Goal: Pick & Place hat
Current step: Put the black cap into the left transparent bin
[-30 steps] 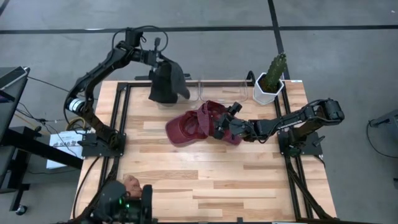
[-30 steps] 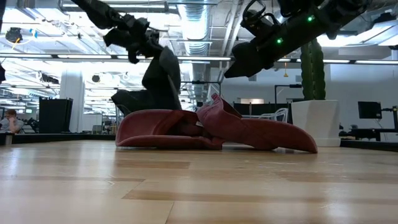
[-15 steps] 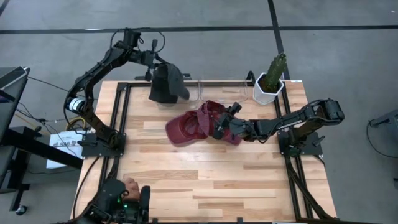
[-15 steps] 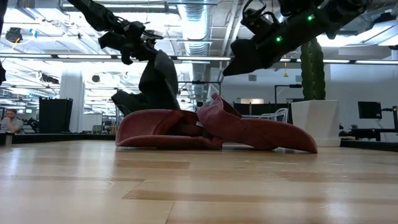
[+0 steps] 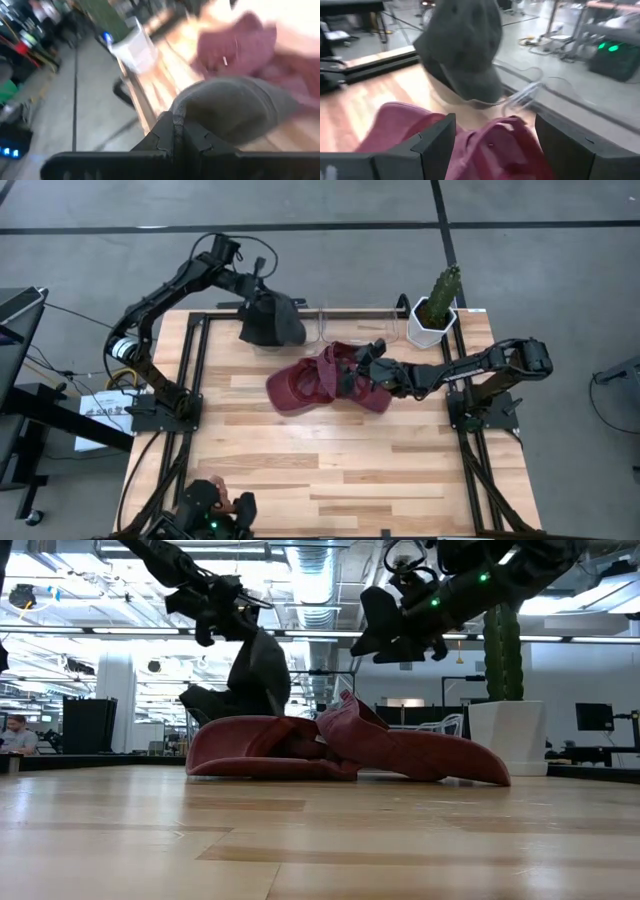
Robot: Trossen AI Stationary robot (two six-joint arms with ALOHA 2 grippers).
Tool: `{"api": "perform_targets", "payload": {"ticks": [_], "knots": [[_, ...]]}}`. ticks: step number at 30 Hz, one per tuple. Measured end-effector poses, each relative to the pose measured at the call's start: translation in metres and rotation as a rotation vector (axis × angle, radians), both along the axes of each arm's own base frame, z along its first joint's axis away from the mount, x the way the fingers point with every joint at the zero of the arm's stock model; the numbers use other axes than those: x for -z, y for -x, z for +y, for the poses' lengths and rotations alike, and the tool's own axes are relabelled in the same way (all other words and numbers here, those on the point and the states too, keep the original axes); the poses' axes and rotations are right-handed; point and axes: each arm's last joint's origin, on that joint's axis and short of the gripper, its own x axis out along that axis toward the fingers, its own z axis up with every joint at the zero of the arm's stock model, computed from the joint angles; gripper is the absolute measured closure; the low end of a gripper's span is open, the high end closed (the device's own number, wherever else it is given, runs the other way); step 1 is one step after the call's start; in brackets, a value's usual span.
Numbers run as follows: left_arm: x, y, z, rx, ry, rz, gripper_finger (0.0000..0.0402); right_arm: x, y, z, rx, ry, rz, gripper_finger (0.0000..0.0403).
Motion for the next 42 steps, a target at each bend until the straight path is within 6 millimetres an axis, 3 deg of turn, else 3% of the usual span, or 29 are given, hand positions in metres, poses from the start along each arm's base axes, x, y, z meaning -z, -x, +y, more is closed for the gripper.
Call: {"api": "perform_targets", "payload": {"ticks": [4, 8, 22, 29, 35, 42], "knots": [[0.006, -0.003, -0.006, -0.022, -0.077, 0.128, 0.0391, -0.002, -0.002, 0.001, -0.049, -0.012, -0.027, 0.0138], [0.005, -0.002, -0.007, -0.019, -0.097, 0.137, 0.0391, -0.004, -0.002, 0.001, -0.049, -0.024, -0.055, 0.0138], [-0.031, 0.017, -0.032, -0.068, -0.205, 0.127, 0.0391, -0.006, -0.007, -0.002, -0.051, -0.041, -0.146, 0.0138], [-0.021, 0.019, -0.033, -0.043, -0.225, 0.152, 0.0391, 0.012, -0.031, -0.009, -0.274, 0.024, -0.192, 0.0139], [-0.008, 0.020, -0.034, -0.012, -0.241, 0.170, 0.0391, 0.026, -0.058, -0.037, -0.414, -0.005, -0.195, 0.0160], [-0.005, 0.020, -0.034, 0.000, -0.245, 0.156, 0.0391, 0.020, -0.082, -0.061, -0.481, -0.016, -0.222, 0.0185]]}}
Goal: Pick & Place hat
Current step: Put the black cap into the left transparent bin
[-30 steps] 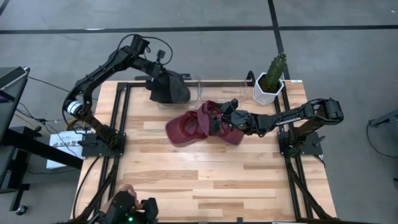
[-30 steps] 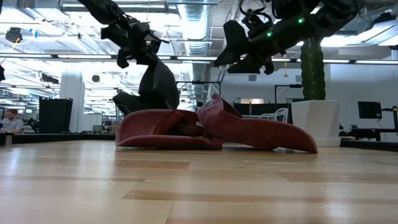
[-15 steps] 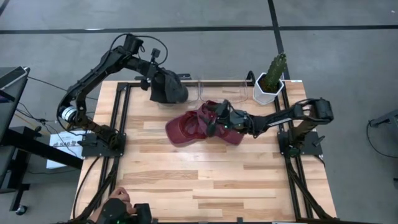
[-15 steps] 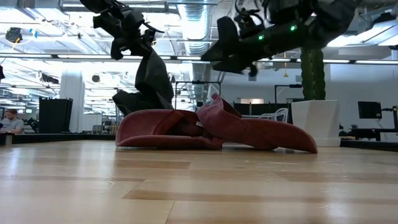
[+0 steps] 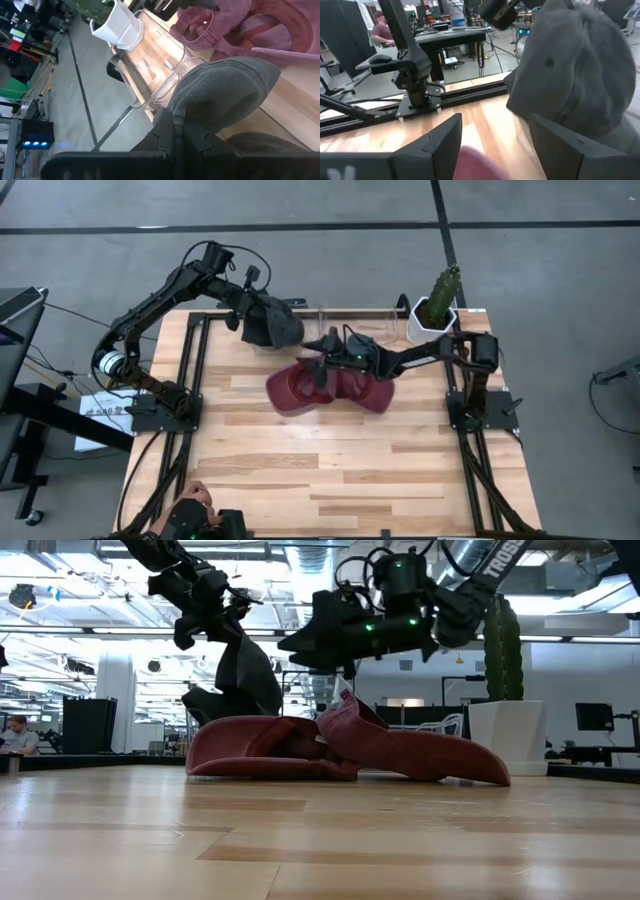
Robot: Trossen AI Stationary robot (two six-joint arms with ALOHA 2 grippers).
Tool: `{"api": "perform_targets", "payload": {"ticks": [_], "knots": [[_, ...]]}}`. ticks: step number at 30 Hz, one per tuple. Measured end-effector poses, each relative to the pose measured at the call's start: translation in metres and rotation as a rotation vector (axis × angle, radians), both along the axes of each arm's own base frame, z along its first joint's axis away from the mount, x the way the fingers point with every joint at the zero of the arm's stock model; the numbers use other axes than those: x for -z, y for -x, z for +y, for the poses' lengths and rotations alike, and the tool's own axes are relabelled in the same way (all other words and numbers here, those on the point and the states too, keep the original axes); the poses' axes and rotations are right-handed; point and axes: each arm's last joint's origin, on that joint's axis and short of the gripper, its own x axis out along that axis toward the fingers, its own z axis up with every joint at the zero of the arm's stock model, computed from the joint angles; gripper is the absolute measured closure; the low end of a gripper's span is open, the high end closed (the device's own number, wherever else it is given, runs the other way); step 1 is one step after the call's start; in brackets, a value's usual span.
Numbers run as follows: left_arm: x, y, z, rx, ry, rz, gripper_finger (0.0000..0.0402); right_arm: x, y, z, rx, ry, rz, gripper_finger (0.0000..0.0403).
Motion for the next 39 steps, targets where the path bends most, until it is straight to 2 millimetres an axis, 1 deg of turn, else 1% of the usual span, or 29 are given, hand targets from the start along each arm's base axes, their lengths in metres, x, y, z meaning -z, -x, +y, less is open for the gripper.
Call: {"api": "perform_targets", "payload": {"ticks": [4, 8, 14, 19, 21, 23, 25, 29, 30, 35, 39], "knots": [[0.000, 0.000, 0.000, 0.007, 0.003, -0.009, 0.0391, -0.003, -0.004, -0.006, 0.007, 0.030, 0.009, 0.0192], [0.004, 0.002, 0.000, 0.010, 0.022, -0.012, 0.0391, -0.003, -0.002, -0.013, 0.012, 0.092, 0.033, 0.0202], [0.006, 0.003, 0.001, 0.009, 0.036, -0.021, 0.0391, -0.003, 0.001, -0.024, 0.000, 0.093, 0.031, 0.0227], [0.005, 0.002, 0.002, 0.008, 0.028, -0.030, 0.0391, -0.003, 0.000, -0.022, -0.009, 0.099, 0.029, 0.0242], [0.004, 0.003, 0.003, 0.002, 0.019, -0.036, 0.0391, -0.003, 0.000, -0.022, 0.022, 0.088, 0.032, 0.0249], [0.004, 0.003, 0.004, -0.001, 0.013, -0.041, 0.0391, -0.002, 0.001, -0.026, 0.077, 0.072, 0.046, 0.0263], [0.004, 0.004, 0.005, -0.002, 0.012, -0.042, 0.0391, 0.001, 0.003, -0.031, 0.133, 0.069, 0.070, 0.0290], [0.004, 0.003, 0.004, 0.002, 0.014, -0.047, 0.0391, 0.001, 0.006, -0.043, 0.193, 0.048, 0.084, 0.0378], [0.003, 0.003, 0.004, 0.006, 0.017, -0.050, 0.0391, 0.000, 0.006, -0.047, 0.203, 0.041, 0.090, 0.0390], [0.003, -0.001, 0.001, 0.039, 0.034, -0.077, 0.0391, -0.014, -0.001, -0.061, 0.228, 0.033, 0.130, 0.0400], [0.001, -0.008, -0.001, 0.064, 0.009, -0.097, 0.0391, -0.029, -0.009, -0.065, 0.228, 0.051, 0.132, 0.0402]]}}
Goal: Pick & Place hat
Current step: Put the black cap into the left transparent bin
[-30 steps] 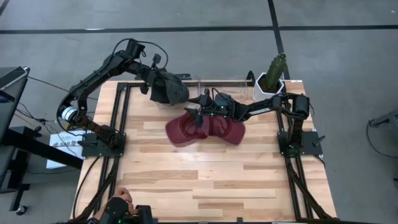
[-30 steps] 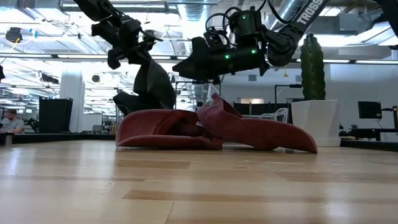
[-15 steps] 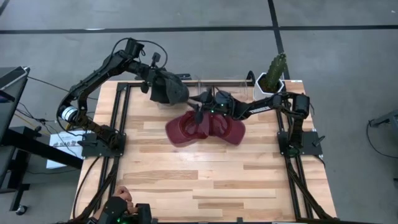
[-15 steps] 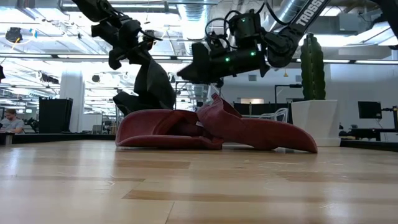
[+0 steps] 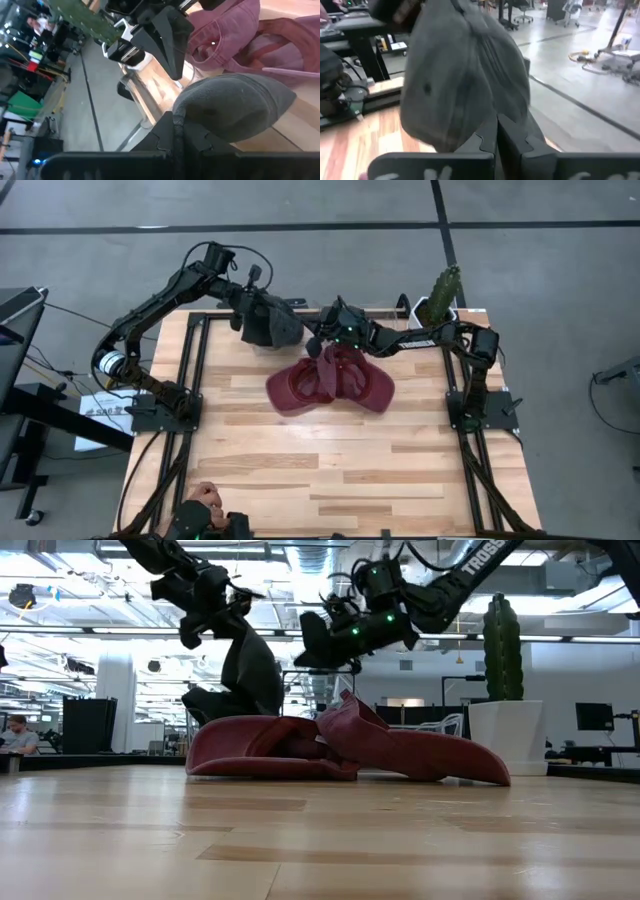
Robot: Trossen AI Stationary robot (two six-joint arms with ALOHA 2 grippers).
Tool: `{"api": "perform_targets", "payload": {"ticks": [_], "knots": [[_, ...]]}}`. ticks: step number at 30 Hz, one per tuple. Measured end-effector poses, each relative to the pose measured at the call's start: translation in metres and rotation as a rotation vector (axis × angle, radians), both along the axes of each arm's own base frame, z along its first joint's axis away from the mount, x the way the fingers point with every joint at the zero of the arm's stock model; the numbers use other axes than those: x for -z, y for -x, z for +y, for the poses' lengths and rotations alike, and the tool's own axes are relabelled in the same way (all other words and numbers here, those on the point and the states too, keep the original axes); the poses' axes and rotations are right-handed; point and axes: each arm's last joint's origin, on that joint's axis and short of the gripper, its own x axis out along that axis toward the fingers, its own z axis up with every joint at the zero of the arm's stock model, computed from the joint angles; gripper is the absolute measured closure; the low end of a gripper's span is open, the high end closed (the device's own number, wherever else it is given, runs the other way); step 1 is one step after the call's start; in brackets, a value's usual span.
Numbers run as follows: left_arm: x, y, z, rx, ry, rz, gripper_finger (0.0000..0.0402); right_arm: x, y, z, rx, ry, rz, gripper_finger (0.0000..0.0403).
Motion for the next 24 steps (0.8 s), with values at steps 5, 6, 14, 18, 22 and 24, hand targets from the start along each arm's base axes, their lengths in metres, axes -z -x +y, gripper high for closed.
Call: {"api": "perform_targets", "payload": {"ticks": [5, 6, 14, 18, 22, 24], "knots": [[-0.003, -0.008, -0.002, 0.026, -0.040, -0.029, 0.0391, -0.010, -0.004, -0.003, 0.001, 0.011, 0.003, 0.0402], [-0.003, -0.008, -0.002, 0.028, -0.044, -0.031, 0.0391, -0.011, -0.004, -0.004, 0.007, 0.010, 0.008, 0.0403], [-0.002, -0.013, -0.007, 0.091, -0.021, -0.073, 0.0391, -0.009, -0.003, -0.007, 0.039, -0.005, 0.031, 0.0403], [0.010, -0.013, -0.009, 0.143, 0.025, -0.112, 0.0391, -0.009, -0.003, -0.005, 0.036, -0.006, 0.031, 0.0403], [0.031, -0.012, -0.010, 0.139, 0.025, -0.108, 0.0391, -0.007, -0.004, -0.006, 0.037, -0.012, 0.030, 0.0403], [0.038, -0.008, -0.007, 0.124, 0.021, -0.107, 0.0391, -0.001, -0.007, -0.007, 0.036, -0.019, 0.029, 0.0403]]}}
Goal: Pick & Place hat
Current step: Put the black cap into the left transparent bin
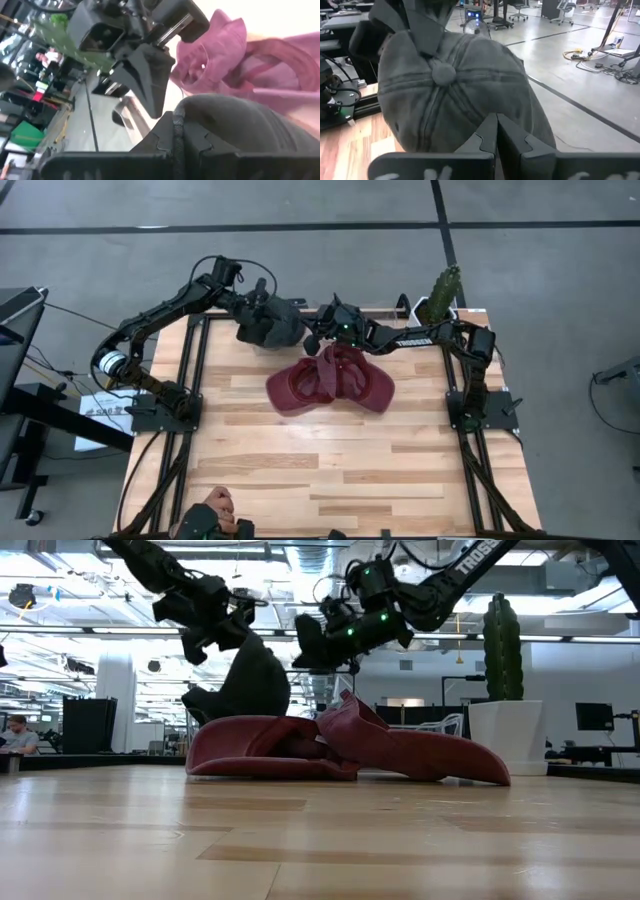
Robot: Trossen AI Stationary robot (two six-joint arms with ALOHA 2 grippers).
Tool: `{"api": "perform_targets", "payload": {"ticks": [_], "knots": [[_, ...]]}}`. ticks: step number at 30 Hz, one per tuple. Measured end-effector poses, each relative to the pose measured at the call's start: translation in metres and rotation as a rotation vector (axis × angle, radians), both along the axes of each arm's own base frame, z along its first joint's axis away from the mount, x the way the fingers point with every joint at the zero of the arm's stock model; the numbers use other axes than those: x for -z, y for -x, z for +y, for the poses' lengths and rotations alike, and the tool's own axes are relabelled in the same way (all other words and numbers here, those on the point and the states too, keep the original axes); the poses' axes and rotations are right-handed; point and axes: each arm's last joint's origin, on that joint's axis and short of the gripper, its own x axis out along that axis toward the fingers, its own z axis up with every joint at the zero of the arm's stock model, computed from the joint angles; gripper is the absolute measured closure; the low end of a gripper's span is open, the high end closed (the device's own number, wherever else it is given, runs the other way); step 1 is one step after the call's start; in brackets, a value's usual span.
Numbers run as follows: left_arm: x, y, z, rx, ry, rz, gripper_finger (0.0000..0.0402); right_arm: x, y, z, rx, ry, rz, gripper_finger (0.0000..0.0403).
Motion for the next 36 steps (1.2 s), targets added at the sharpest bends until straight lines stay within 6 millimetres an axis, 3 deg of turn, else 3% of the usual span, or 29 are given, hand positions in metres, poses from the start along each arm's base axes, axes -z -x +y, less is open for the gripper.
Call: {"api": "perform_targets", "payload": {"ticks": [8, 17, 28, 36], "knots": [[0.005, 0.016, 0.013, -0.109, 0.069, 0.004, 0.0391, 0.027, -0.028, -0.009, -0.046, -0.033, 0.025, 0.0403], [0.004, 0.016, 0.015, -0.168, 0.175, 0.010, 0.0372, 0.031, -0.058, -0.020, -0.079, -0.057, 0.090, 0.0403], [0.015, 0.016, 0.014, -0.399, 0.364, 0.124, 0.0343, 0.023, -0.060, -0.017, -0.082, -0.036, 0.083, 0.0403], [0.030, 0.001, -0.001, -0.521, 0.398, 0.231, 0.0352, 0.023, -0.060, -0.017, -0.062, -0.030, 0.087, 0.0403]]}}
